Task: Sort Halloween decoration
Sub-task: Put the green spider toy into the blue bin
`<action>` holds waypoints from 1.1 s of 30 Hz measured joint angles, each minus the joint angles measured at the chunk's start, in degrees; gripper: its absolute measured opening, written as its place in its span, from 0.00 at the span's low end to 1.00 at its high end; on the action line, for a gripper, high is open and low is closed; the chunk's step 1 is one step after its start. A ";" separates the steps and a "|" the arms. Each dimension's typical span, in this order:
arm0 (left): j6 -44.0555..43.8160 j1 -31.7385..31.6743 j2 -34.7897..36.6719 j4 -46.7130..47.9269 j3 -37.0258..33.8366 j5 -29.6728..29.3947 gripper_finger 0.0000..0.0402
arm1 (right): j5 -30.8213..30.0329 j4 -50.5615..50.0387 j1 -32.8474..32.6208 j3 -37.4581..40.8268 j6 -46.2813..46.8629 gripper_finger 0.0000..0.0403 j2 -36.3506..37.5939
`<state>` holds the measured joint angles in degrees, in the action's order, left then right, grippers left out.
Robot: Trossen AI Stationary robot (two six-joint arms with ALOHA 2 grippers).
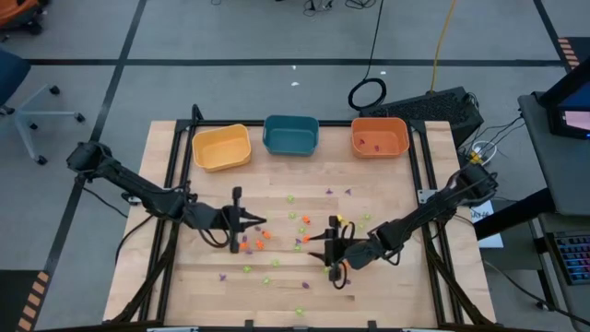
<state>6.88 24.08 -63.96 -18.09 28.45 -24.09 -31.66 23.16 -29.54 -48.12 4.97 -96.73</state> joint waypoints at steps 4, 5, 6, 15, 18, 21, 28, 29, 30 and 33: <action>-0.08 0.00 0.00 -2.28 0.00 1.59 0.00 | 0.02 6.76 0.33 0.00 -4.70 0.42 -3.41; -0.10 0.00 0.00 -2.60 0.00 1.61 0.00 | 0.02 8.29 0.33 0.00 -5.61 0.42 -4.07; -0.10 0.00 0.00 -2.97 0.00 1.61 0.00 | 0.01 9.51 0.33 0.00 -6.26 0.43 -4.55; 11.34 0.00 0.00 -4.56 0.00 1.61 0.00 | 0.07 11.16 0.33 0.00 -7.21 0.43 -5.33; 17.91 0.00 0.00 -5.76 0.00 1.59 0.00 | 0.09 11.16 0.33 0.00 -7.21 0.43 -5.33; 25.82 0.00 0.00 -7.06 0.00 1.57 0.00 | 0.09 11.12 0.33 0.00 -7.21 0.43 -5.33; 43.76 0.00 0.00 -8.55 0.00 1.55 0.00 | 0.11 11.08 0.33 0.00 -7.24 0.43 -5.33; 45.68 0.00 0.02 -8.54 0.00 1.57 0.00 | 0.11 11.04 0.33 0.00 -7.33 0.43 -5.33; 47.61 0.00 0.01 -8.52 0.00 1.59 0.00 | 0.12 11.00 0.33 0.00 -7.37 0.43 -5.33; 52.46 0.00 0.00 -8.53 0.00 2.01 0.00 | 0.12 10.94 0.33 0.00 -7.38 0.43 -5.33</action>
<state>59.34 24.08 -63.96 -26.61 28.45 -22.09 -31.54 34.11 -29.21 -48.12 -2.42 -102.06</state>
